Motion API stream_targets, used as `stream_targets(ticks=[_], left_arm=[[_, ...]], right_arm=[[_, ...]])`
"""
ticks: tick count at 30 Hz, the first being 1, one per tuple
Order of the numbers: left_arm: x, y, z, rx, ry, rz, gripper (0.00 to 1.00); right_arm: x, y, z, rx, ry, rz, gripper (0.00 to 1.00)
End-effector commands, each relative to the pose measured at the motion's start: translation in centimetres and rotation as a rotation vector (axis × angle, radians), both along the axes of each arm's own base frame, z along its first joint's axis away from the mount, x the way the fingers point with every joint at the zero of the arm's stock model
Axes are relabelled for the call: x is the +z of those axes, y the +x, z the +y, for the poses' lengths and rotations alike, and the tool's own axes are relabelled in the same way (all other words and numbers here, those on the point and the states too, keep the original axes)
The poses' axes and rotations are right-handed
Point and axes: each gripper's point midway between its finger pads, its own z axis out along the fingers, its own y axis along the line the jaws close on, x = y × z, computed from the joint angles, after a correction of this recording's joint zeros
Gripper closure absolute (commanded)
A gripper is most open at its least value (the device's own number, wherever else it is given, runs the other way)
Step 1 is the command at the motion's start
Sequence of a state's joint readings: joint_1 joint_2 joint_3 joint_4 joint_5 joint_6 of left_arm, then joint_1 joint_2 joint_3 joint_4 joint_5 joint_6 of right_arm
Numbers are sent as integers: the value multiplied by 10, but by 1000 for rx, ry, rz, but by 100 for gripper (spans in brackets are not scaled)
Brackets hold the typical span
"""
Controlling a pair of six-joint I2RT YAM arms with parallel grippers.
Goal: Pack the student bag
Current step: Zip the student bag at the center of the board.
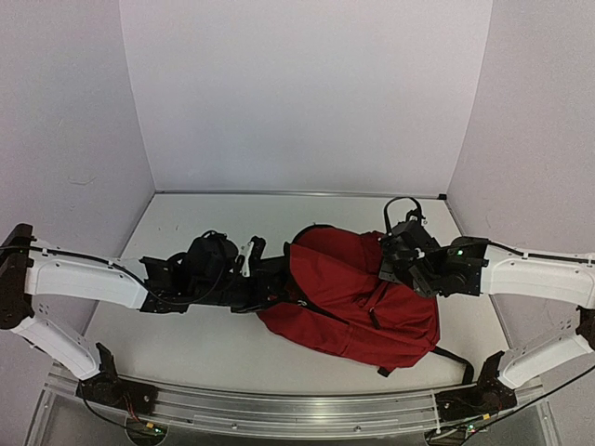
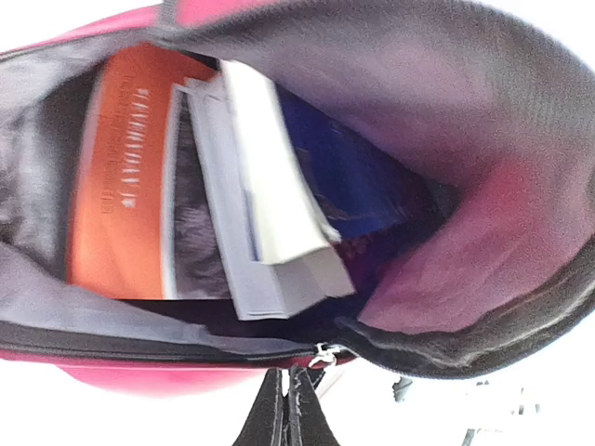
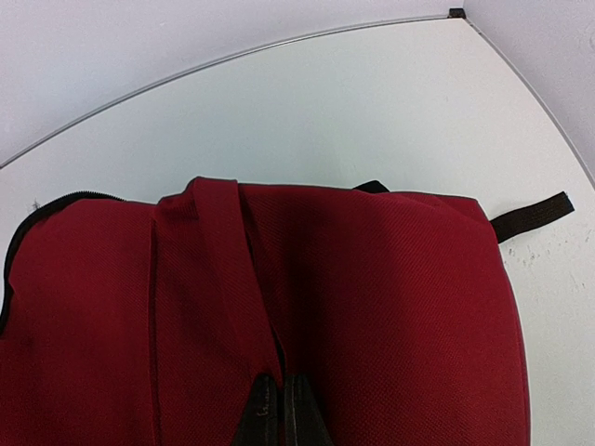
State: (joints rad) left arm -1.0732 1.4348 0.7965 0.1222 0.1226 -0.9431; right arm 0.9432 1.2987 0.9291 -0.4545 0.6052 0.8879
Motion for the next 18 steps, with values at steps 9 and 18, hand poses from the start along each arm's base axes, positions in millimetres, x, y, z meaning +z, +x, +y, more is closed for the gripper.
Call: stream_targets(ticks=[9,18], left_arm=[[8,43,56,161,-25,7,100],[13,44,47,117,-41,18,100]], right_arm=[[26,0,4,142,-93,-29,100],[72,-17,67,426,-56,-116,50]])
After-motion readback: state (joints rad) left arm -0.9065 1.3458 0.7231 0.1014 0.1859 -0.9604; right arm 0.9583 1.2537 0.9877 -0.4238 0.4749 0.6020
